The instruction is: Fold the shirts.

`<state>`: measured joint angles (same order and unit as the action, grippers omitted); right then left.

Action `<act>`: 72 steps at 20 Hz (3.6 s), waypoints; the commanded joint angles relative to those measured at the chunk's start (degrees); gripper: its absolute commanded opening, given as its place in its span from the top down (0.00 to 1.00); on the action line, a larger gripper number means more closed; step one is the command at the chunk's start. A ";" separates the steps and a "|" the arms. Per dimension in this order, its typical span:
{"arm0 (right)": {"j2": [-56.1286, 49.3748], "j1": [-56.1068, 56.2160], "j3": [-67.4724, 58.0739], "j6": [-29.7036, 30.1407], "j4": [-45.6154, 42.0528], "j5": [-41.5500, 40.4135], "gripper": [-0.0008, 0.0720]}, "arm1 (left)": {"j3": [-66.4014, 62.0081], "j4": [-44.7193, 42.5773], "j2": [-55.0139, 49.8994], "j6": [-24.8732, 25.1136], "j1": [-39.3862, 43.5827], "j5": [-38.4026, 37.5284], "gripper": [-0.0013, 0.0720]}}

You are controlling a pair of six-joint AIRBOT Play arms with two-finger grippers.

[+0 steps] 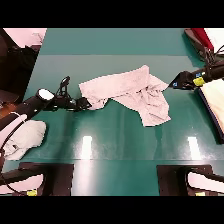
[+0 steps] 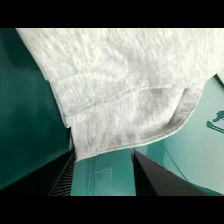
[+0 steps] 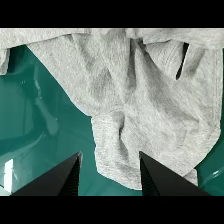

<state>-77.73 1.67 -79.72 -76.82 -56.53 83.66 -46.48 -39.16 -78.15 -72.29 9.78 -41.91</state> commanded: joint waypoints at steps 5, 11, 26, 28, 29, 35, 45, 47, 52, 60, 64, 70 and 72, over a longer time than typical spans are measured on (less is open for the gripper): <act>2.82 -0.02 1.97 -0.02 -0.02 -2.21 0.43 | 0.22 0.15 -0.98 -1.46 1.14 0.68 0.41; 2.82 0.00 1.97 -0.02 0.02 -2.27 0.43 | 0.22 1.33 -4.35 -3.89 1.18 0.57 0.41; 2.80 -7.52 1.99 -0.02 -2.19 2.60 0.43 | -17.05 -13.31 12.39 -3.82 1.11 -7.32 0.95; 2.80 -9.60 3.37 -0.04 -3.50 1.88 0.43 | -19.30 -16.57 15.78 -3.93 1.11 -8.41 0.95; 2.80 -10.29 5.38 -0.04 -3.52 1.53 0.43 | -19.89 -17.79 16.92 -4.04 1.11 -8.61 0.95; 1.33 -11.43 24.44 0.63 -0.28 -13.44 0.43 | -19.76 -18.73 17.90 -5.70 1.11 -10.38 0.95; -15.12 -10.64 17.88 3.85 10.03 -15.15 0.43 | -19.76 -18.84 17.90 -5.75 1.11 -14.86 0.95; -16.15 -9.44 17.00 3.85 10.05 -15.17 0.45 | -19.76 -18.84 17.92 -5.77 1.11 -14.73 0.95; -13.88 -7.04 16.96 5.99 10.10 -14.97 0.97 | -20.13 -19.10 18.29 -9.51 1.09 -13.73 0.95; 6.38 -12.92 -3.98 5.64 10.58 -15.58 0.97 | -49.88 -19.39 18.45 -10.19 -7.02 -13.05 0.95; 15.30 -13.09 -16.59 5.31 10.51 -25.05 0.97 | -64.67 -19.37 18.47 -9.77 -7.43 -13.35 0.95; 27.15 -13.09 -28.30 5.46 4.09 -31.98 0.97 | -73.57 -18.64 22.29 -9.81 -7.43 -15.54 0.95; 30.51 -13.09 -30.40 5.51 0.15 -32.65 0.97 | -73.57 -18.64 25.55 -9.81 -7.43 -14.80 0.95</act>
<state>-52.18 -11.38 -105.82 -71.35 -50.98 53.71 -118.19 -58.00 -55.94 -82.15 2.42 -57.14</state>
